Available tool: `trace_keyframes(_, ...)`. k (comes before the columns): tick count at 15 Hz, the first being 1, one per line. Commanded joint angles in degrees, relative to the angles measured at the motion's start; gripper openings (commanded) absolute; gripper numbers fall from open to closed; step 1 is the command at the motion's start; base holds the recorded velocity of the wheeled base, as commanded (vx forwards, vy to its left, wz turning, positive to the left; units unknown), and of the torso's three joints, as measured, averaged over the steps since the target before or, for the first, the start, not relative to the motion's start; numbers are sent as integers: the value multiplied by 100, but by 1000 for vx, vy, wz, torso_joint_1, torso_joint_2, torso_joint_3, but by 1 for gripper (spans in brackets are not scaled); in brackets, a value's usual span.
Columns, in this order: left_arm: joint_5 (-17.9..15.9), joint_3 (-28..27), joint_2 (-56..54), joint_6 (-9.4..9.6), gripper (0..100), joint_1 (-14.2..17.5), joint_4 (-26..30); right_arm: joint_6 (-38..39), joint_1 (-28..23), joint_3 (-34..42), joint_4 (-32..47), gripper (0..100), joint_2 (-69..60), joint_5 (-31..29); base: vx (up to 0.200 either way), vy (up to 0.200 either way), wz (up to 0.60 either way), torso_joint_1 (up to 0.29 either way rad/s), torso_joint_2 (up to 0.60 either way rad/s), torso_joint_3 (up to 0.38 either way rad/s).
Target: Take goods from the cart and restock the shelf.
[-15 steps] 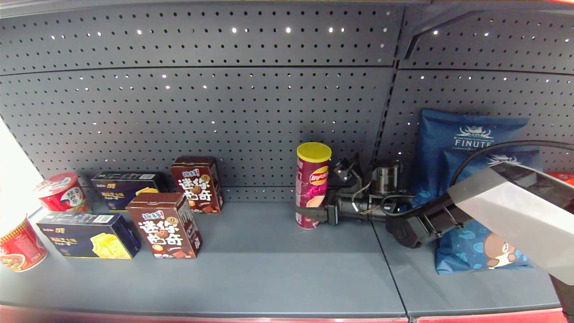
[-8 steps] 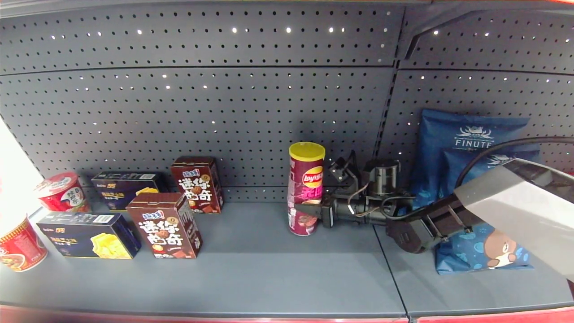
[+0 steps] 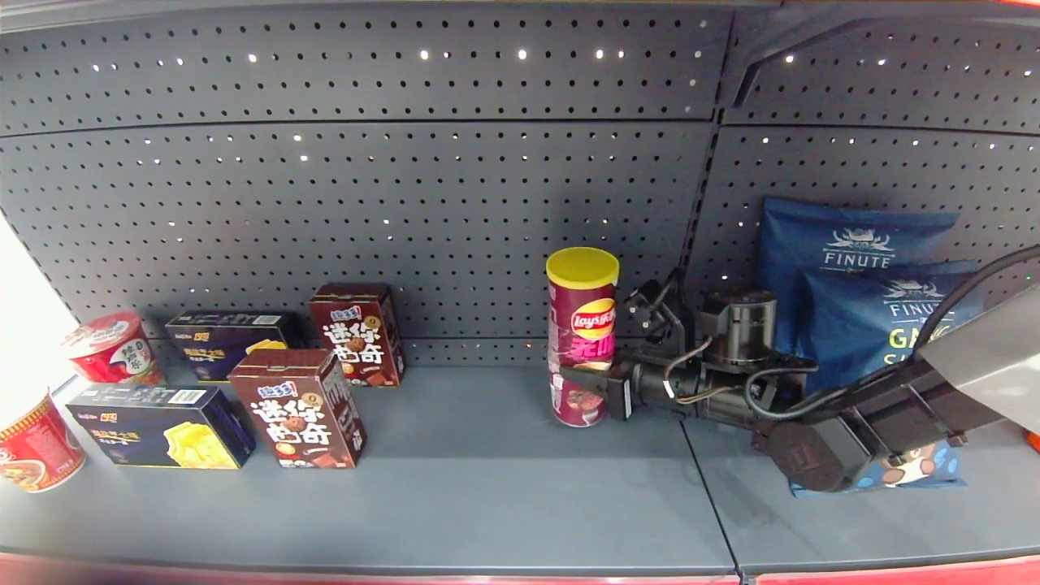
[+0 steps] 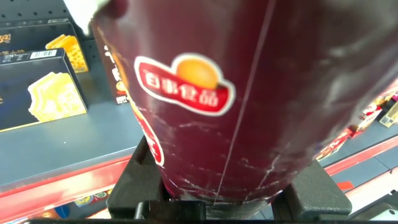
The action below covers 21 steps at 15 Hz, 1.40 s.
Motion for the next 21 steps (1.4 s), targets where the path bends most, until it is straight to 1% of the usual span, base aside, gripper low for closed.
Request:
trace_keyframes(1, -1, 7, -17, -2, 0, -7, -2, -6, 90, 287, -214, 0, -63, -72, 0, 0, 0, 0, 0, 0)
trace_keyframes(3, -1, -2, -8, -2, 0, -7, -2, 29, 169, 446, -319, 0, -46, -98, 0, 0, 0, 0, 0, 0)
trace_keyframes(6, 8, -37, -17, -10, 0, -7, -2, 100, 196, 489, -337, 0, -222, -107, 0, 0, 0, 0, 0, 0)
trace_keyframes(9, 8, -55, -17, -10, 0, 2, -11, 161, 266, 938, -390, 0, -652, -160, 0, 0, 0, 0, 0, 0)
trace_keyframes(11, 8, -63, -17, -2, 0, 2, -11, 170, 327, 1614, -636, 0, -969, -248, 0, 0, 0, 0, 0, 0)
trace_keyframes(16, 16, -116, -17, -2, 0, 20, -2, 161, 574, 2309, -768, 0, -1382, -300, 0, 0, 0, 0, 0, 0)
trace_keyframes(18, 25, -178, -17, -2, 0, 20, -2, 179, 802, 2652, -1189, 0, -1364, -608, 0, 0, 0, 0, 0, 0)
trace_keyframes(19, 25, -186, -17, -2, 0, 20, -2, 187, 899, 2836, -1313, 0, -1355, -652, 0, 0, 0, 0, 0, 0)
trace_keyframes(21, 25, -195, -8, -2, 0, 29, -11, 302, 978, 2924, -1356, 0, -1364, -678, 0, 0, 0, 0, 0, 0)
